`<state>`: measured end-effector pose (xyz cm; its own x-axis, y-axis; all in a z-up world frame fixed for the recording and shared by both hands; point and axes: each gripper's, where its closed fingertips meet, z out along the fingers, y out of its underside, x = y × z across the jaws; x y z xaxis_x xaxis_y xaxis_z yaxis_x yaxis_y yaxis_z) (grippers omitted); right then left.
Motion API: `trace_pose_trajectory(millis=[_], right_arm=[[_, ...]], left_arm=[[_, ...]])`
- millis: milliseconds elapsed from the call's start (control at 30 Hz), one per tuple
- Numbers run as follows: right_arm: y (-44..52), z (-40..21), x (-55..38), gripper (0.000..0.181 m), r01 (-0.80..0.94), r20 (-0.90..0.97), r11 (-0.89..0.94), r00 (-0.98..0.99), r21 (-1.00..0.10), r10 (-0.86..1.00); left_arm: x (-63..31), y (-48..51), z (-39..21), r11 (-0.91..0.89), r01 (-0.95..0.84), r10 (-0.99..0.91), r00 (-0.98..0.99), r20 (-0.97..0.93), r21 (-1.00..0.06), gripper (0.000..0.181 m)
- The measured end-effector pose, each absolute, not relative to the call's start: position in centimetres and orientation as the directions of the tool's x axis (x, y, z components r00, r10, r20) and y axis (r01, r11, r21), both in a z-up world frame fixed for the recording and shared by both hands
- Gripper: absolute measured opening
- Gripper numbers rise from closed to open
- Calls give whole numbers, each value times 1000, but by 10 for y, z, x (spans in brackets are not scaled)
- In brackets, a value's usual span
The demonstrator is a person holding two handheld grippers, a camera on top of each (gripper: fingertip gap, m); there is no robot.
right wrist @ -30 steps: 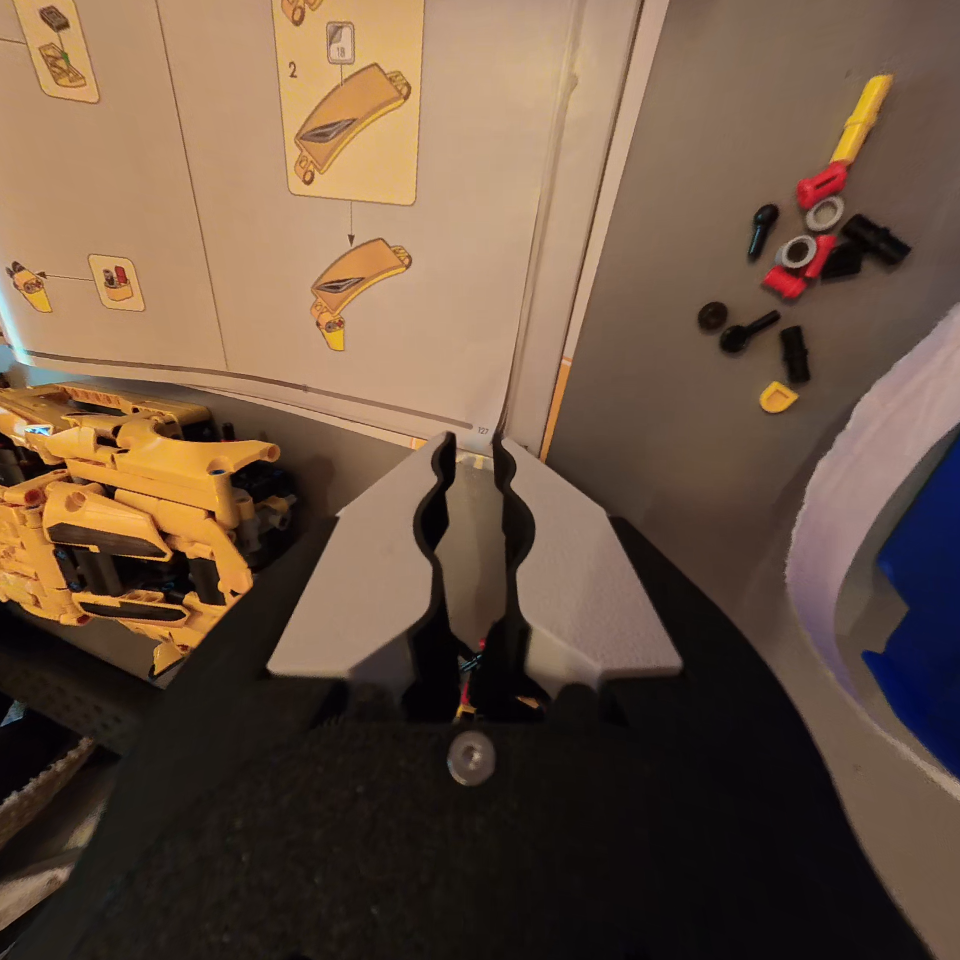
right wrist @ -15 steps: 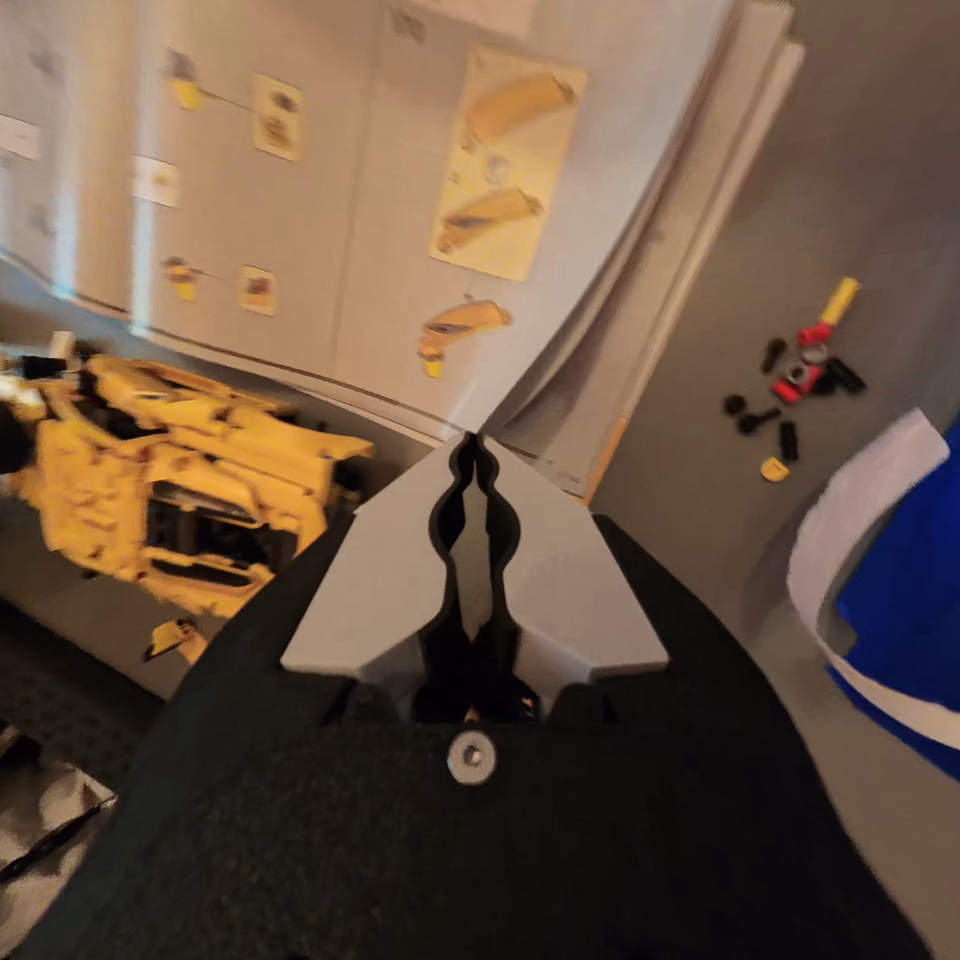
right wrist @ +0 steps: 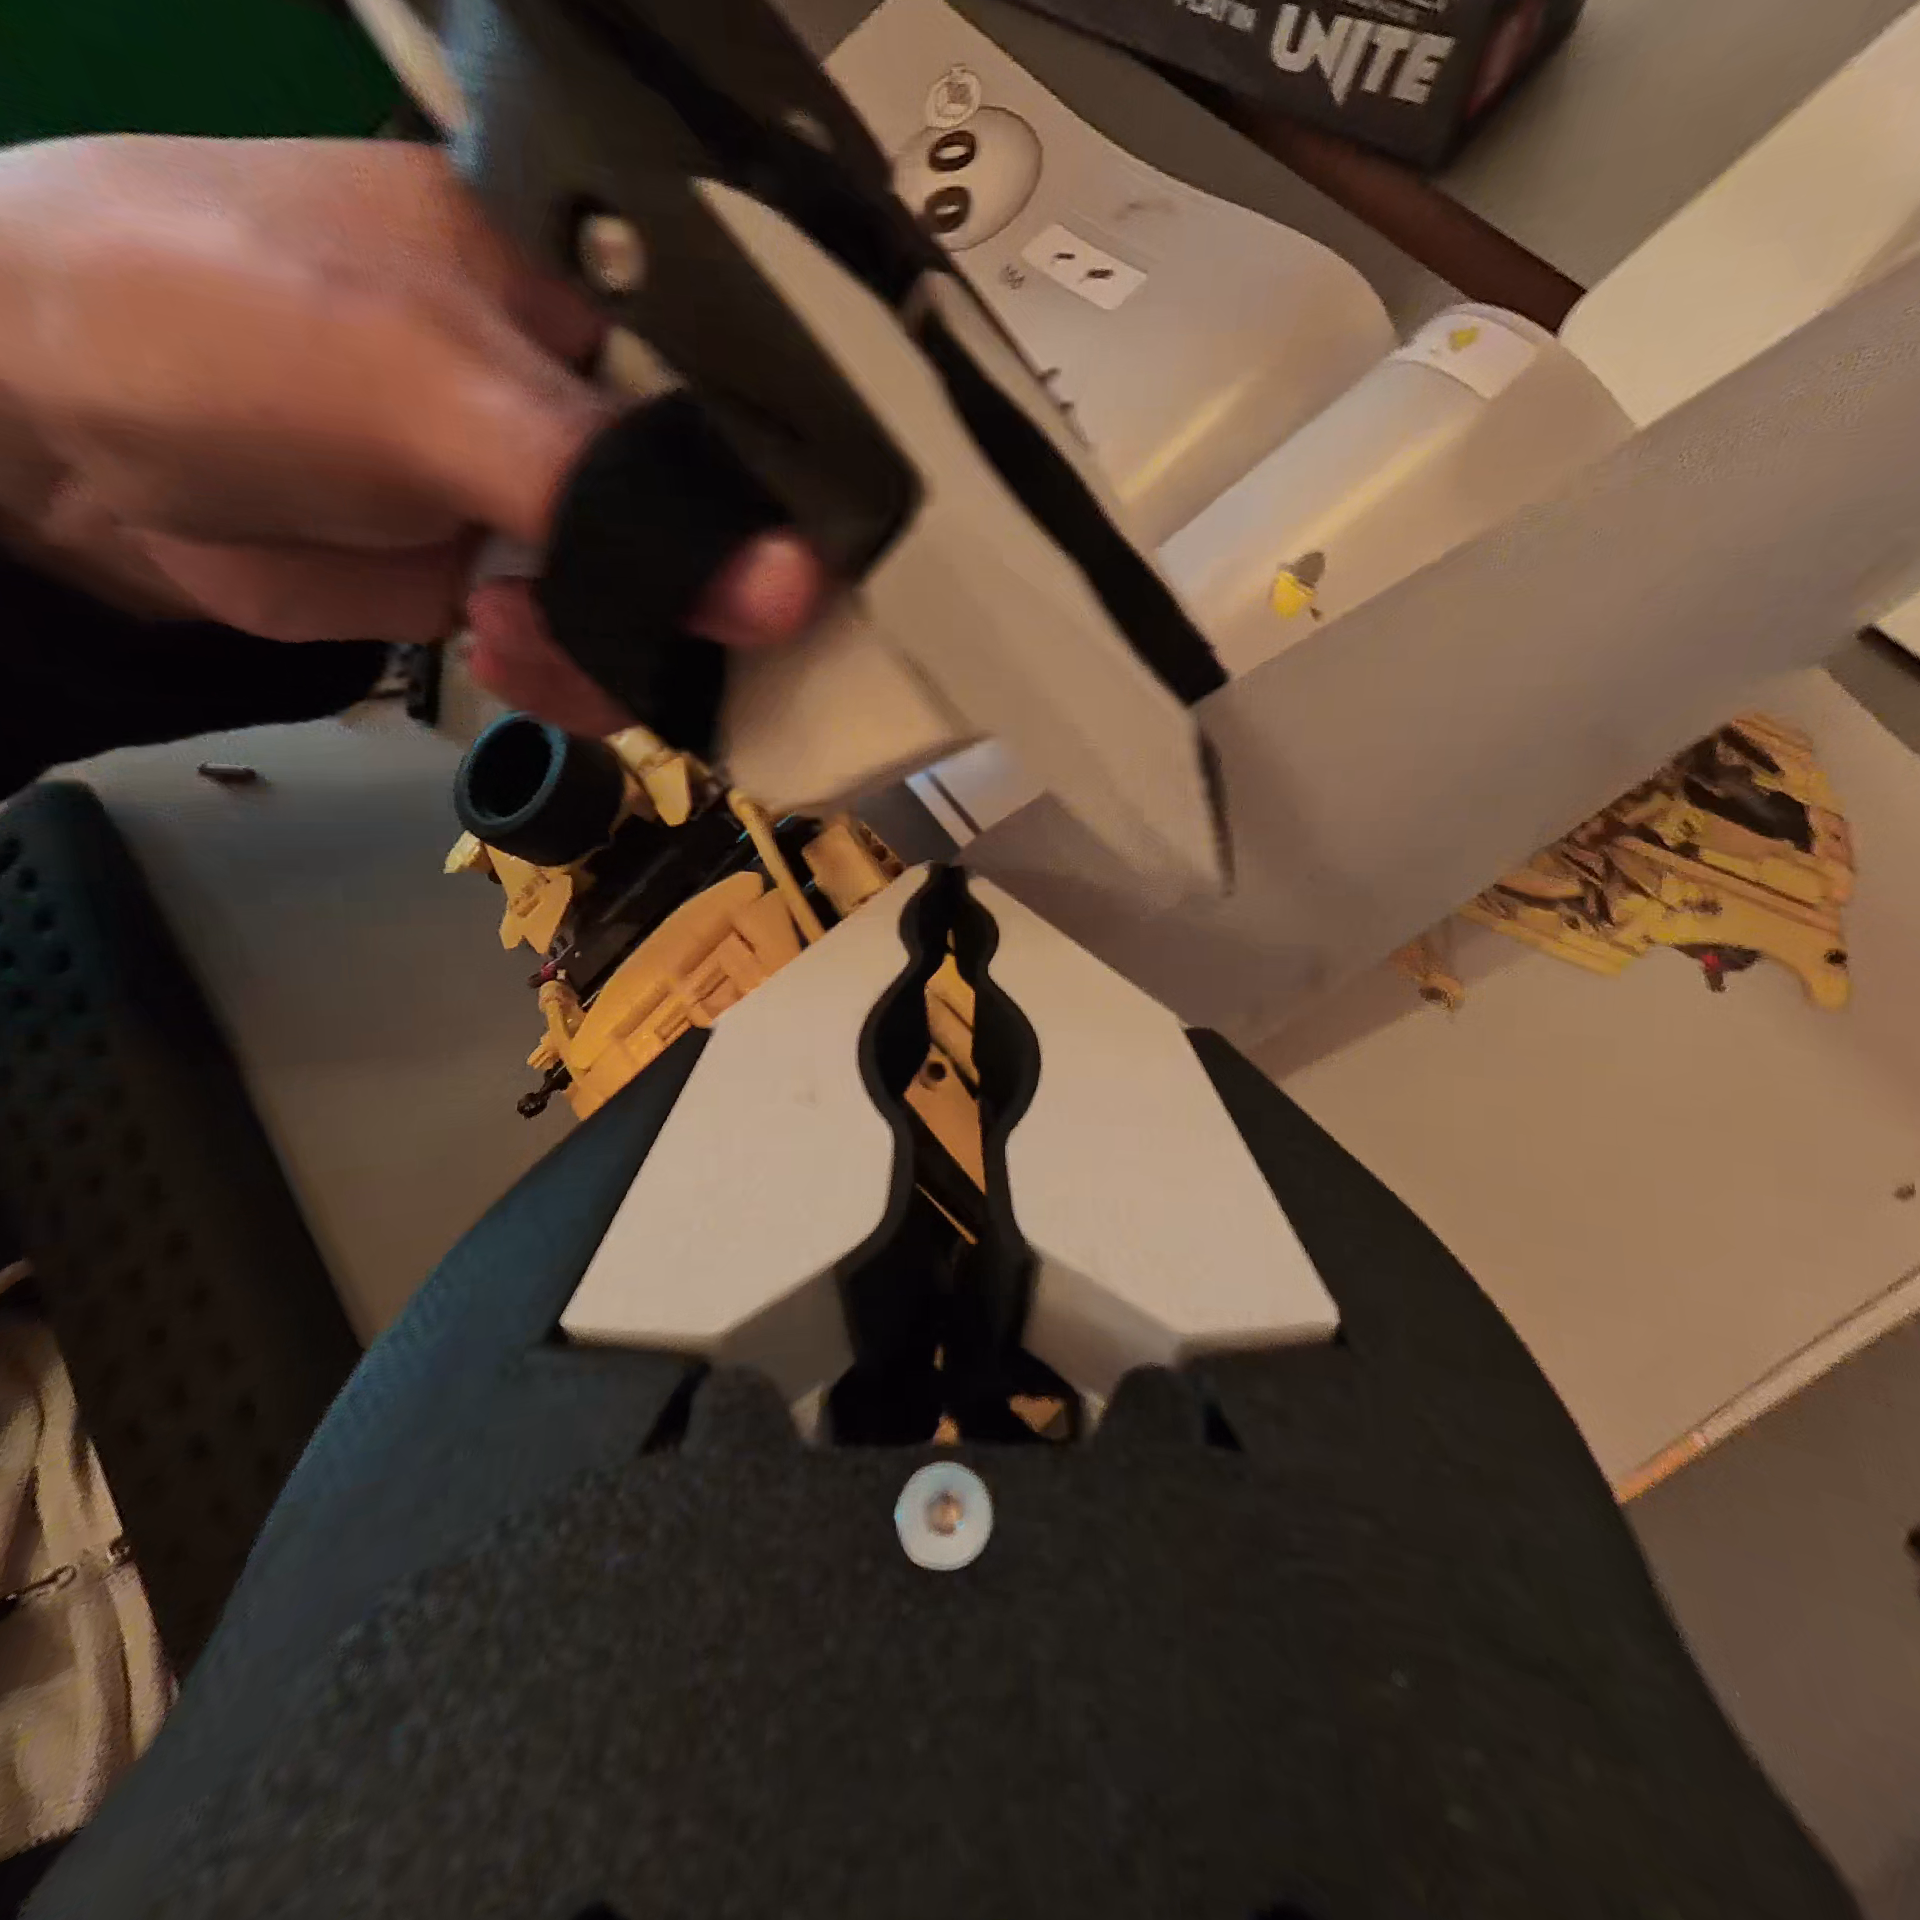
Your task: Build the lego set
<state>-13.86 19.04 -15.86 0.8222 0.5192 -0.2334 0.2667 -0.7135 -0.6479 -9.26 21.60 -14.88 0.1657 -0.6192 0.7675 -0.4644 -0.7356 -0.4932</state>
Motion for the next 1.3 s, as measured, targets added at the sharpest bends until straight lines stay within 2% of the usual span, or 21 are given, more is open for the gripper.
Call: trace_pose_trajectory(millis=[33, 67, 133, 200, 267, 333, 433, 600, 800, 900, 1000, 1033, 1067, 1133, 1167, 1300], right_arm=[[189, -159, -142, 0, 276, -236, -704, 810, -654, 537], [189, -160, -142, 0, 282, -238, -700, 803, -656, 546], [189, -163, -138, 0, 299, -232, -683, 788, -666, 571], [196, -153, -128, 29, 237, -227, -619, 785, -748, 576], [206, -134, -112, 55, 105, -253, -520, 781, -848, 571], [218, -134, -93, 70, -9, -301, -497, 806, -867, 510], [224, -158, -92, 71, -15, -343, -555, 800, -831, 492], [232, -175, -92, 60, 9, -339, -598, 818, -801, 466], [226, -195, -73, 61, 118, -230, -639, 871, -760, 434], [229, -198, -82, 69, 250, -104, -591, 860, -767, 499], [244, -182, -106, 70, 381, 57, -433, 800, -817, 597], [248, -176, -117, 70, 380, 42, -435, 791, -816, 611], [251, -174, -130, 69, 382, 1, -464, 773, -799, 635], [253, -179, -157, 71, 505, -36, -496, 674, -707, 738], [258, -183, -168, 80, 565, -34, -496, 637, -659, 770], [288, -214, -189, 94, 784, 31, -439, 502, -438, 864]], left_arm=[[-92, 222, -153, -735, -458, -629, 186, 754, -500, 30], [-92, 224, -154, -725, -453, -644, 177, 744, -519, 1], [-94, 227, -157, -715, -454, -658, 180, 731, -532, 0], [-97, 231, -157, -709, -445, -665, 166, 728, -546, 0], [-99, 235, -156, -714, -425, -659, 143, 738, -556, 0], [-101, 235, -153, -722, -416, -641, 103, 761, -552, 0], [-103, 235, -155, -724, -415, -637, 94, 765, -551, 0], [-117, 241, -159, -699, -433, -674, 136, 726, -569, 0], [-238, 316, -164, -695, -424, -719, 381, 582, -581, 0], [-314, 343, -169, -713, -437, -700, 487, 522, -549, 0], [-355, 350, -166, -775, -363, -631, 497, 596, -518, 0], [-363, 349, -168, -788, -350, -614, 498, 613, -506, 0], [-371, 348, -170, -797, -342, -603, 501, 621, -498, 0], [-382, 346, -176, -814, -320, -579, 501, 643, -484, 0], [-385, 344, -180, -820, -316, -571, 499, 652, -477, 0], [-390, 340, -196, -823, -309, -567, 503, 652, -476, 0]])
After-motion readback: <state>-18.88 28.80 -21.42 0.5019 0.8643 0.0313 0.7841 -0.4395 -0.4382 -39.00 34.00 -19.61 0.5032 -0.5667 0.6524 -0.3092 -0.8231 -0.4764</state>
